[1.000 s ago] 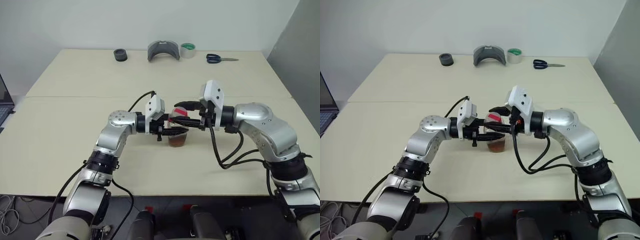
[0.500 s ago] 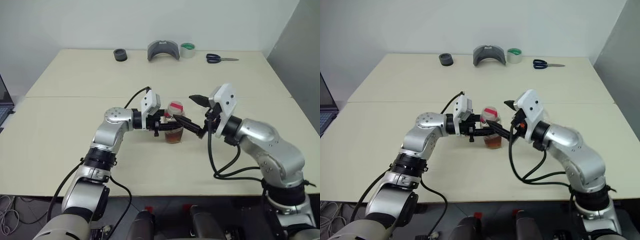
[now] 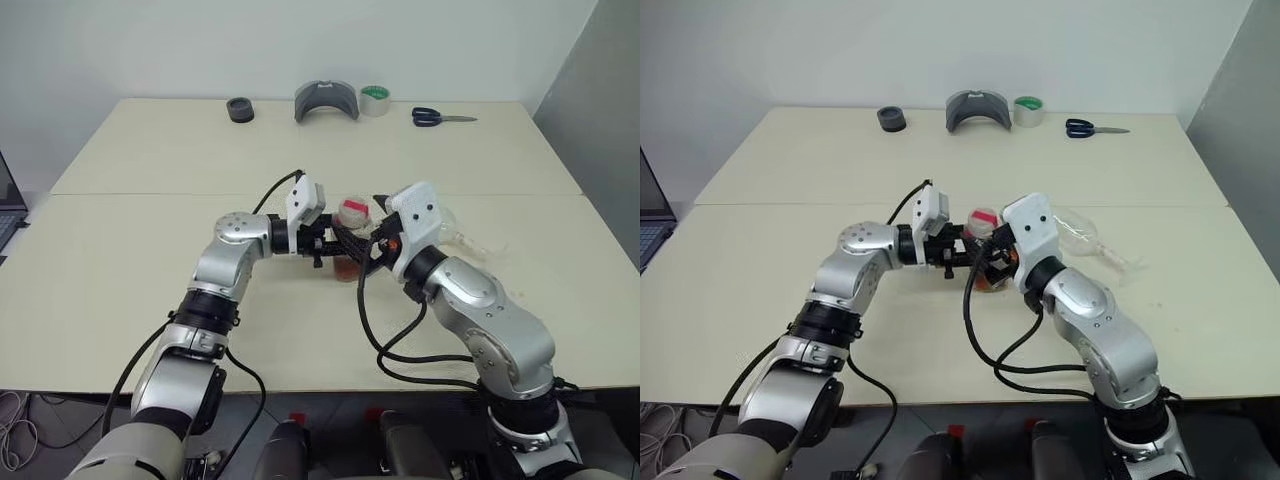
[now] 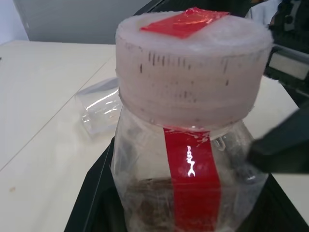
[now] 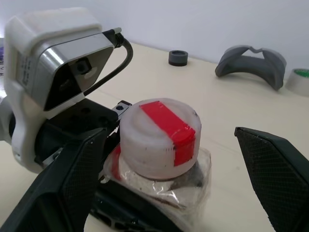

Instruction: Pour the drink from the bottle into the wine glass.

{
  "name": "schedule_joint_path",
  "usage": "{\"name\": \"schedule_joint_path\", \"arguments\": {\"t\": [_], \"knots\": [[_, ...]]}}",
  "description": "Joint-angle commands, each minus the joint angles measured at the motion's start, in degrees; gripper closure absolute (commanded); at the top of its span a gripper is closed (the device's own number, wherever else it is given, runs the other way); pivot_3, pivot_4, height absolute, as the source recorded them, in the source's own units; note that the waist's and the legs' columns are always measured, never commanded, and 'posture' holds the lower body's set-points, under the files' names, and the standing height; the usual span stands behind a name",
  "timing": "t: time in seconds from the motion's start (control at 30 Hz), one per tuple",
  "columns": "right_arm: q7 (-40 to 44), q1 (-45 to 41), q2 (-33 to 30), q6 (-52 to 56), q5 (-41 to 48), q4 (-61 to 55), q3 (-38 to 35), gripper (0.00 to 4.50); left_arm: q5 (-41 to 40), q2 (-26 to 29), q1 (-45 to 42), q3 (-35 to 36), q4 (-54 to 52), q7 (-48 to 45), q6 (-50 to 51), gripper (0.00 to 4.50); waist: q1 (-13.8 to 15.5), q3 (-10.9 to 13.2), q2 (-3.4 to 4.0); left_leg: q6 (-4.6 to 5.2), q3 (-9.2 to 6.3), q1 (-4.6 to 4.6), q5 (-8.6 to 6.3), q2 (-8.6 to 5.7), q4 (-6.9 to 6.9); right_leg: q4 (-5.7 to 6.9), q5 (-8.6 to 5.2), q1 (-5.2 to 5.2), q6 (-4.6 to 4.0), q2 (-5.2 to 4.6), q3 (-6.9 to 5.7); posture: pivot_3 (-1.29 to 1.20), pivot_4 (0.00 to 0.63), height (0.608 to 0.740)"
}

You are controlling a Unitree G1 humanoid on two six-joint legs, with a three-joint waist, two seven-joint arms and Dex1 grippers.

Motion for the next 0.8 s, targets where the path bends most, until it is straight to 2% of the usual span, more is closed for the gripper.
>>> {"name": "schedule_joint_path", "arguments": {"t": [0.03, 0.1, 0.2, 0.4, 0.53, 0.57, 0.63, 0.8], "knots": [[0.51, -1.08, 0.45, -2.53, -0.92, -1.15, -0.11, 0.00, 0.04, 0.01, -1.64, 0.78, -0.57, -0.07, -1.68, 2.68, -0.03, 0.00, 0.00, 0.00, -0.01, 0.00, 0.00, 0.00, 0.00, 0.00, 0.00, 0.00, 0.00, 0.01, -0.01, 0.00, 0.150, 0.740], [0.74, -1.05, 0.57, -3.03, -1.10, -1.01, -0.15, 0.00, 0.18, -0.04, -1.70, 0.90, -0.28, -0.18, -1.81, 2.68, -0.06, 0.00, 0.00, 0.00, 0.00, 0.00, 0.00, 0.00, 0.00, 0.00, 0.00, 0.00, 0.00, 0.01, -0.01, 0.00, 0.150, 0.740], [1.31, -0.95, 0.58, -3.22, -1.32, -0.95, 0.00, 0.59, 0.25, -0.10, -1.91, 0.97, 0.13, -0.25, -2.03, 2.68, -0.11, 0.00, 0.00, 0.00, -0.01, 0.00, 0.00, 0.00, 0.00, 0.00, 0.00, 0.00, 0.00, 0.01, -0.01, 0.00, 0.150, 0.740], [3.19, -0.59, 0.26, -2.95, -1.27, -0.62, 0.67, 2.61, 0.23, -0.22, -1.91, 0.88, 0.34, -0.38, -2.26, 2.68, -0.20, 0.00, 0.00, 0.00, -0.01, 0.00, 0.00, 0.00, 0.00, 0.00, 0.00, 0.00, 0.00, 0.01, -0.01, 0.00, 0.150, 0.740], [5.59, -0.50, -0.87, -3.10, -0.74, -0.20, 1.12, 2.68, 0.16, -0.38, -1.99, 0.83, 0.34, -0.45, -2.28, 2.68, -0.20, 0.00, 0.00, 0.00, -0.01, 0.00, 0.00, 0.00, 0.00, 0.00, 0.00, 0.00, 0.00, 0.01, -0.01, 0.00, 0.150, 0.740], [8.64, -1.19, -2.65, -4.69, -0.21, 1.00, 0.99, 2.68, 0.02, -0.44, -1.97, 0.74, 0.15, -0.78, -2.22, 2.68, -0.20, 0.00, 0.00, 0.00, -0.01, 0.00, 0.00, 0.00, 0.00, 0.01, 0.00, 0.00, 0.00, 0.01, -0.01, 0.00, 0.150, 0.740], [15.97, -3.20, -7.02, -8.36, 1.16, 4.36, -0.02, 2.68, -0.32, -0.43, -1.98, 0.53, -0.27, -1.68, -1.92, 2.68, -0.21, 0.01, 0.00, 0.00, 0.01, 0.00, 0.00, -0.01, 0.01, 0.00, 0.00, 0.00, 0.00, 0.00, 0.00, 0.00, 0.150, 0.740], [41.41, -10.59, -19.16, -16.05, 8.45, 15.77, -1.71, 2.68, -0.11, -0.11, -2.80, 0.58, 0.96, -3.50, -2.76, 2.68, -0.26, 0.07, 0.03, 0.02, 0.02, 0.01, -0.01, -0.01, 0.00, -0.04, 0.00, 0.04, 0.01, 0.03, -0.04, 0.00, 0.150, 0.740]]}}
